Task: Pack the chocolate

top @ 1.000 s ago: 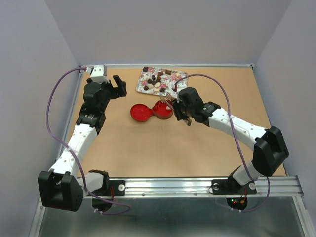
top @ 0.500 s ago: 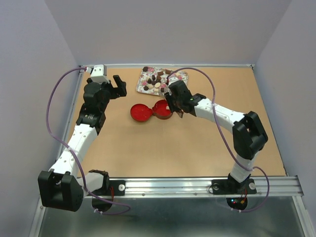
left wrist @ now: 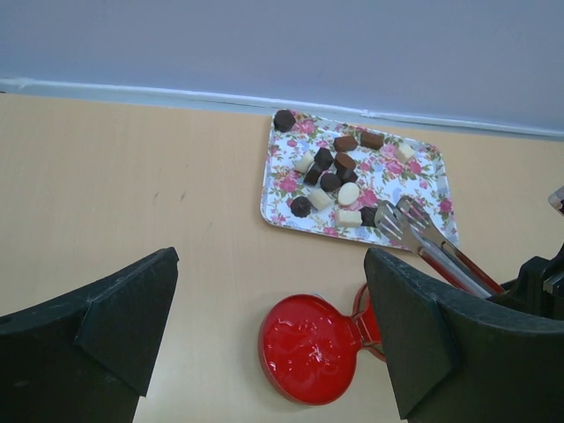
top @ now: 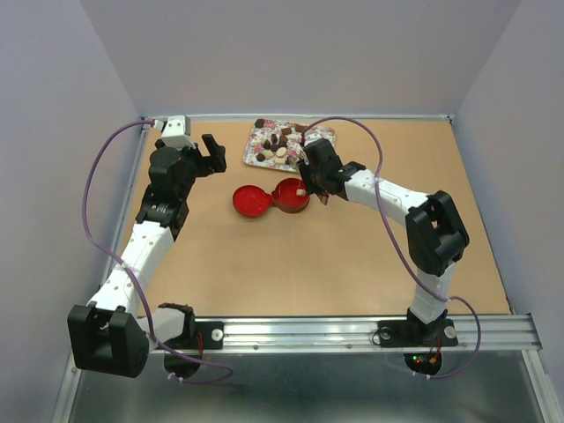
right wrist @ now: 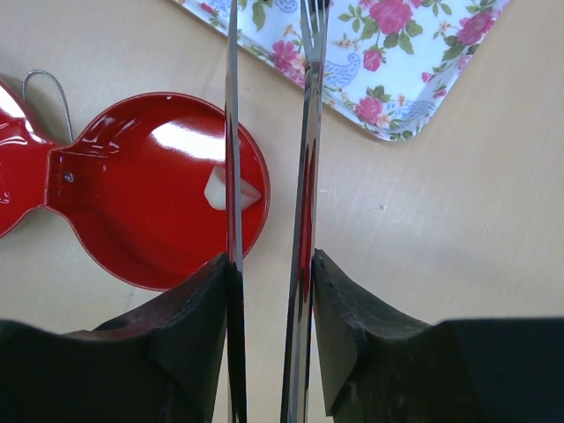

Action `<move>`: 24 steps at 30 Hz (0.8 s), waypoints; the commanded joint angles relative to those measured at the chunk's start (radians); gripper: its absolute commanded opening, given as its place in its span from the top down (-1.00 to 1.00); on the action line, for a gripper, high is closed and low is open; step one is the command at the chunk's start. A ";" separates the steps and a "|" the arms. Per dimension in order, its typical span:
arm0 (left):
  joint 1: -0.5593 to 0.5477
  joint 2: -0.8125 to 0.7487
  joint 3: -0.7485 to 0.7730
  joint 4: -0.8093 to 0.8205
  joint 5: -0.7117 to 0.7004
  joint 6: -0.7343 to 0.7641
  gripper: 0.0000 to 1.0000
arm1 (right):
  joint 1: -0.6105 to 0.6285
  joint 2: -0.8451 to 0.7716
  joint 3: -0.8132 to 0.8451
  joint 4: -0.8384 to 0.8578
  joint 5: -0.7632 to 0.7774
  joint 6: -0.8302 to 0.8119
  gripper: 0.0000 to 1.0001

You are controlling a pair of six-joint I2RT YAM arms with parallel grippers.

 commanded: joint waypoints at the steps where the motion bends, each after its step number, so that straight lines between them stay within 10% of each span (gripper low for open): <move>1: -0.005 -0.014 0.042 0.042 0.012 0.000 -0.97 | -0.006 0.013 0.061 0.056 -0.016 0.000 0.10; 24: -0.006 -0.016 0.037 0.045 0.010 0.002 -0.97 | -0.020 0.101 0.114 0.058 -0.021 0.024 0.17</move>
